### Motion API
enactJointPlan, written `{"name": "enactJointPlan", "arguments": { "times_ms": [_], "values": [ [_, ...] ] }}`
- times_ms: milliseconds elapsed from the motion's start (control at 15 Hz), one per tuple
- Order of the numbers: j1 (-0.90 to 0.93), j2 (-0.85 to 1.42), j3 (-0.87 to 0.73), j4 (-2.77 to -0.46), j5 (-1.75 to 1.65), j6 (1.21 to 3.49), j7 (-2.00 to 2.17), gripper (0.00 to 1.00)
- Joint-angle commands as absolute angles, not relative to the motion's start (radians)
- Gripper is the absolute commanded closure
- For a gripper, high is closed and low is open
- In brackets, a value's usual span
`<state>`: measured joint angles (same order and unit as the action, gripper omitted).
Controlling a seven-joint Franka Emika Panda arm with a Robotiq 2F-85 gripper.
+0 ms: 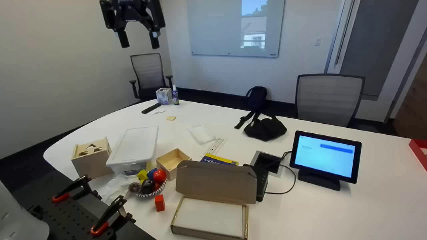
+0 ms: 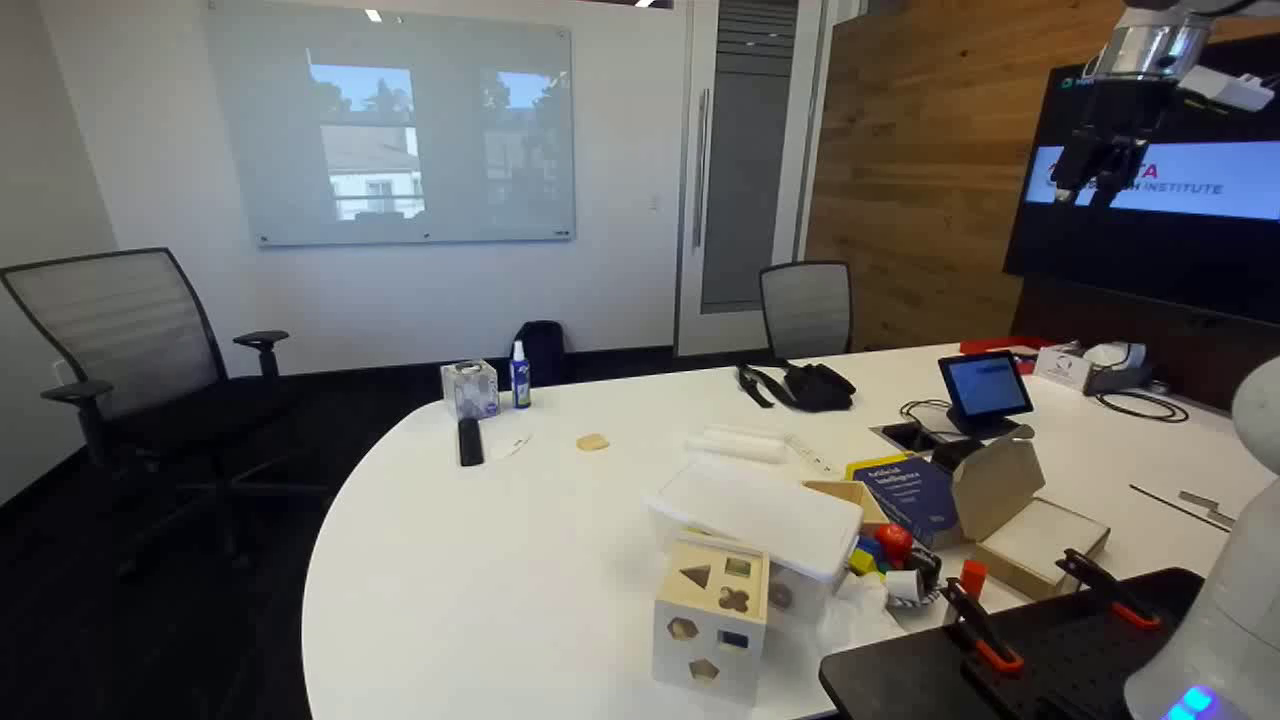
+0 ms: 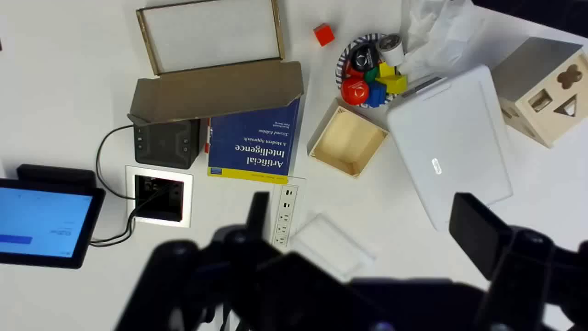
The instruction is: Put the orange block in the left brown box
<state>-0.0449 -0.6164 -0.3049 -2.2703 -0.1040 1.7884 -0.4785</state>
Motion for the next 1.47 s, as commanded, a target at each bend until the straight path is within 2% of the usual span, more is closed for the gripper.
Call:
{"name": "enactJointPlan", "arguments": {
  "times_ms": [0, 400, 733, 1400],
  "values": [
    [-0.056, -0.613, -0.296, -2.268, -0.098, 1.787, -0.484, 0.0],
    [-0.017, -0.544, -0.302, -2.313, -0.093, 1.793, -0.581, 0.0],
    [-0.022, -0.466, -0.275, -2.448, -0.134, 1.86, -0.682, 0.0],
    [-0.072, -0.408, -0.216, -2.779, -0.345, 2.222, -0.616, 0.0]
  ]
}}
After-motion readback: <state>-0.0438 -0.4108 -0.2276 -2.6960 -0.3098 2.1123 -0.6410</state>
